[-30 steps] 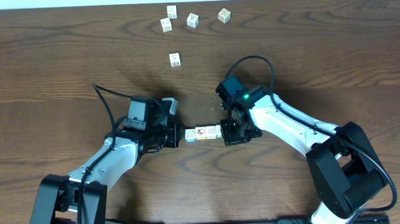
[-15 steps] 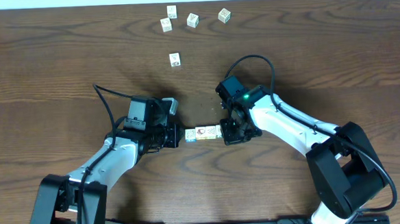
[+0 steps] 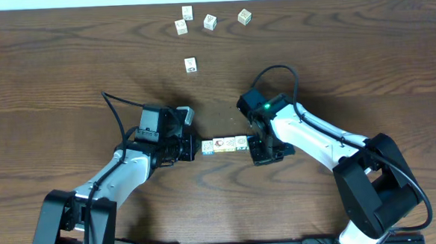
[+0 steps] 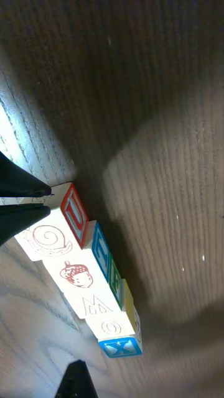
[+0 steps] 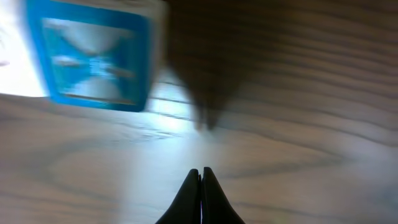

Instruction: Lift 5 blocks

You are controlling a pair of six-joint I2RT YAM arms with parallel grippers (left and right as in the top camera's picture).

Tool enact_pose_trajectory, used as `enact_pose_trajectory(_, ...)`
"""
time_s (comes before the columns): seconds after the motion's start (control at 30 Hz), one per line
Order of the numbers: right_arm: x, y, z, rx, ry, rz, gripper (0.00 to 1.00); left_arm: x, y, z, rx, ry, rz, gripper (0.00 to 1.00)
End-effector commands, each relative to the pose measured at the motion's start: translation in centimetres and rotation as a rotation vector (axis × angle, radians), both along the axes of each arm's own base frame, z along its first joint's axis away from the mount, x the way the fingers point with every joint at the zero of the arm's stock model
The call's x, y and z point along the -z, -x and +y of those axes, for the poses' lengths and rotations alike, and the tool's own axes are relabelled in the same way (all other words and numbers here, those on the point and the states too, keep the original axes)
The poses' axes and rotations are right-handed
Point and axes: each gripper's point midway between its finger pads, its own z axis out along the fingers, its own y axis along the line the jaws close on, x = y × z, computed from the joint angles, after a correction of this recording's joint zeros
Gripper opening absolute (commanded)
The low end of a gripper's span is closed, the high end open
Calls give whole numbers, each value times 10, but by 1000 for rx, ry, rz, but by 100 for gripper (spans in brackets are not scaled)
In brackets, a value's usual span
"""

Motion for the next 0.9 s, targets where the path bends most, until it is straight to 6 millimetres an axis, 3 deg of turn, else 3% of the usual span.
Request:
enact_pose_trajectory(0.0,-3,-15,-18,34,95,-72,1,3,3,3,-4,-8,9,7)
enact_pose_trajectory(0.2,-2,-34,-25,91,70,-118,1,6,1,8,-18,-43,3,7)
enact_pose_trajectory(0.4,-2,-39,-30,114,65,-121,1,12,-1,18,-50,-105,4,7)
enact_pose_trajectory(0.87,-1,-49,-6,128,-58,-145,1,16,-6,30,-109,-162,1,7)
